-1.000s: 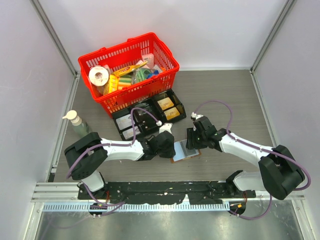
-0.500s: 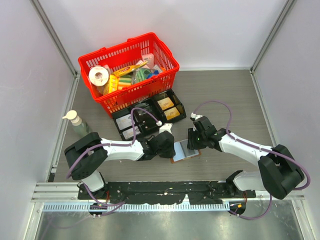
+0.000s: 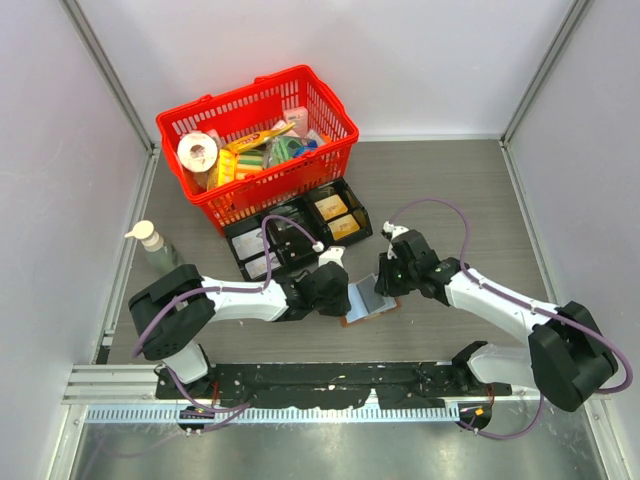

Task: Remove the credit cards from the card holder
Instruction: Remove the credit card from the card holder.

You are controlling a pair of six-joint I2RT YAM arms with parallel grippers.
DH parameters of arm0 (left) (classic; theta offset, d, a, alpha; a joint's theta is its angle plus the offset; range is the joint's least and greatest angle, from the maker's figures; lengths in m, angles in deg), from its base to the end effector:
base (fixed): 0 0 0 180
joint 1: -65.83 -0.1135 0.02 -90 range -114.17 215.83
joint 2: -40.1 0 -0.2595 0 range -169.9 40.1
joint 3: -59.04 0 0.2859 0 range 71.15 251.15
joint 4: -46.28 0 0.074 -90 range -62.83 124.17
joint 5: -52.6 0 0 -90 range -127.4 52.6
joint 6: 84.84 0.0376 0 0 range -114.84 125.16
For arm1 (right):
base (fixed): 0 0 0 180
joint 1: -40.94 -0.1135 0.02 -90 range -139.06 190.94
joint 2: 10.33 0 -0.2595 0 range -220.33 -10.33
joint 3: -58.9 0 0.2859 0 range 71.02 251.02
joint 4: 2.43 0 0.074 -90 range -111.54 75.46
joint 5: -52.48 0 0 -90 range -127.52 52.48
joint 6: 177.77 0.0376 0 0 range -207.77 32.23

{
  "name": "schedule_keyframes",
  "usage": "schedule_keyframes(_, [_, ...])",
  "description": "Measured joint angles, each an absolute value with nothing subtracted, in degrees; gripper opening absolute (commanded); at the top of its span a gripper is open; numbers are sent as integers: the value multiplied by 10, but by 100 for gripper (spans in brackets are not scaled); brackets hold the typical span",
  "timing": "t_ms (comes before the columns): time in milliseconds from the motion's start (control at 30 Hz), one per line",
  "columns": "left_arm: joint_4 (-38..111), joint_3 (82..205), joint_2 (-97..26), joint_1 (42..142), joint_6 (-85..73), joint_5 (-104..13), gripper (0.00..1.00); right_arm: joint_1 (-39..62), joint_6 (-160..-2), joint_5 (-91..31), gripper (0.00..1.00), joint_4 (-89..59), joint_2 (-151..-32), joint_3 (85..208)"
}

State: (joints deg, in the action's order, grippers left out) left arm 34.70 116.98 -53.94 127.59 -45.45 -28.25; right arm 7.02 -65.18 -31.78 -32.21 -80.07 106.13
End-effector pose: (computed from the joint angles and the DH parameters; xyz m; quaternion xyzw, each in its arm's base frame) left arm 0.1681 -0.3003 0.1217 0.0617 0.9280 -0.2576 0.2620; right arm 0.2156 0.1496 0.1594 -0.1094 0.9389 0.1945 0.2619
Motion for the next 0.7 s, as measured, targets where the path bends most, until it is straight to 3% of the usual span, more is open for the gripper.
schedule_keyframes(467, [370,1159,-538,1276,-463,-285,26,56,-623,-200,20,-287,-794,1068])
schedule_keyframes(700, [398,1106,-498,1276,-489,-266,30,50,-609,-153,39,-265,-823,1068])
